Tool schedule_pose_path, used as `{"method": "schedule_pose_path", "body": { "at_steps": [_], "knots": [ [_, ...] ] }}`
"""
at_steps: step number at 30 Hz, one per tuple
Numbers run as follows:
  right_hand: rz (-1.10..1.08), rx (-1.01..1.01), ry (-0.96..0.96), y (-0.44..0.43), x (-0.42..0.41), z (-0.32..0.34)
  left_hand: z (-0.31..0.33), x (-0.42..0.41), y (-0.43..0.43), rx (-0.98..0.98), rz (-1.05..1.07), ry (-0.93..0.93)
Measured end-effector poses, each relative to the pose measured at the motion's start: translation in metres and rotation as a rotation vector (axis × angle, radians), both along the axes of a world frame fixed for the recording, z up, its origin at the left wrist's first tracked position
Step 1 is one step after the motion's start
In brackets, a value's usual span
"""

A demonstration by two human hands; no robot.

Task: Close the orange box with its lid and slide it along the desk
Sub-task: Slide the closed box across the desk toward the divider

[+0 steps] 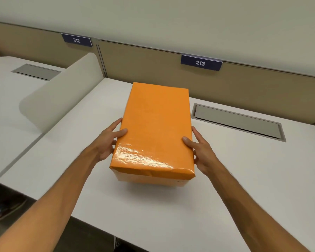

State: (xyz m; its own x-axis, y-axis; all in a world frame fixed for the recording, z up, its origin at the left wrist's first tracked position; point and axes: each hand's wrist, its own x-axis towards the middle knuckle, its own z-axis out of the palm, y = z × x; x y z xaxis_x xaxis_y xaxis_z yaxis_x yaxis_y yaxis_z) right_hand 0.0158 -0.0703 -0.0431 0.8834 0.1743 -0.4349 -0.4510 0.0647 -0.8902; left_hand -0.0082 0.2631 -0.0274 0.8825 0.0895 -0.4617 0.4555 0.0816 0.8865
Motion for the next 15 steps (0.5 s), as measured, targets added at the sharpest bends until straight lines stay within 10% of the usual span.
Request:
{"method": "schedule_pose_path", "body": {
  "at_steps": [15],
  "knots": [
    [-0.128, 0.005, 0.007, 0.194, 0.101, -0.003, 0.008, 0.146, 0.193, 0.025, -0.099, -0.002]
  ]
}}
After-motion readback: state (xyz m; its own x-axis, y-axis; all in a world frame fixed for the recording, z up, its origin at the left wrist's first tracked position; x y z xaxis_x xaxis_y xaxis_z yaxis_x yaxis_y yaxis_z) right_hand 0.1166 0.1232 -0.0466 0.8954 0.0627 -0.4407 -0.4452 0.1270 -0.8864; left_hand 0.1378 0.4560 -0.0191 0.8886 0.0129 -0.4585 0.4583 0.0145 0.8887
